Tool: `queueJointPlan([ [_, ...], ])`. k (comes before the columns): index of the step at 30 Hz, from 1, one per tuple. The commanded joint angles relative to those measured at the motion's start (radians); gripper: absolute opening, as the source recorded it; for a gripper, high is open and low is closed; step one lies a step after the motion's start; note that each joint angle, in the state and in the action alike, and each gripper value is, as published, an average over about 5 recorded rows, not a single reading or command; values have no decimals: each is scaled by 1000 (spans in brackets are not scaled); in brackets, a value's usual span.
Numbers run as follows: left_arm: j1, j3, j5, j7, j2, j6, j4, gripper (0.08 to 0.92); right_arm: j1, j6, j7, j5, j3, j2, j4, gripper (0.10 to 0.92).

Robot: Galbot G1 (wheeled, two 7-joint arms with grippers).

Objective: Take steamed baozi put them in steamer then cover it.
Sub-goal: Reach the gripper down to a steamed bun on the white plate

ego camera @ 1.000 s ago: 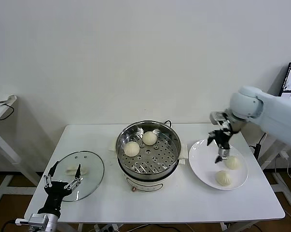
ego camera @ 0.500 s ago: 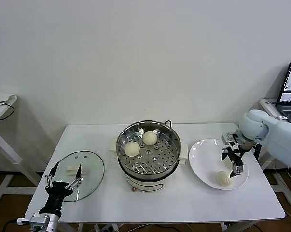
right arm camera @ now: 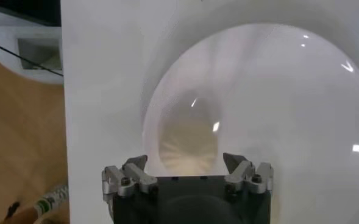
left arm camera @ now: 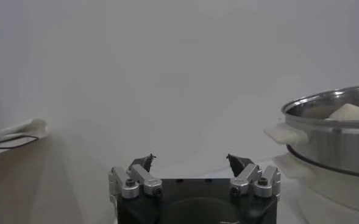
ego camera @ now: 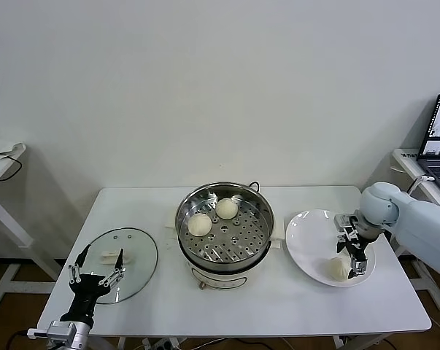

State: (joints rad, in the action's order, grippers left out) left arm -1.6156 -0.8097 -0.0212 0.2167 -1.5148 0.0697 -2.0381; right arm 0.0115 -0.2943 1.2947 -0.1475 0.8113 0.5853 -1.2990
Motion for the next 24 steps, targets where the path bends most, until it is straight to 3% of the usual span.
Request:
queueJointPlan([
  [1, 2, 0, -1, 0, 0, 1, 6, 823, 57, 5, -7, -34, -53, 18, 40, 823],
  [19, 4, -1, -4, 1, 3, 2, 13, 823, 113, 11, -6, -67, -117, 54, 70, 821],
  [24, 6, 0, -4, 1, 3, 4, 18, 823, 114, 12, -5, -69, -115, 60, 76, 773],
])
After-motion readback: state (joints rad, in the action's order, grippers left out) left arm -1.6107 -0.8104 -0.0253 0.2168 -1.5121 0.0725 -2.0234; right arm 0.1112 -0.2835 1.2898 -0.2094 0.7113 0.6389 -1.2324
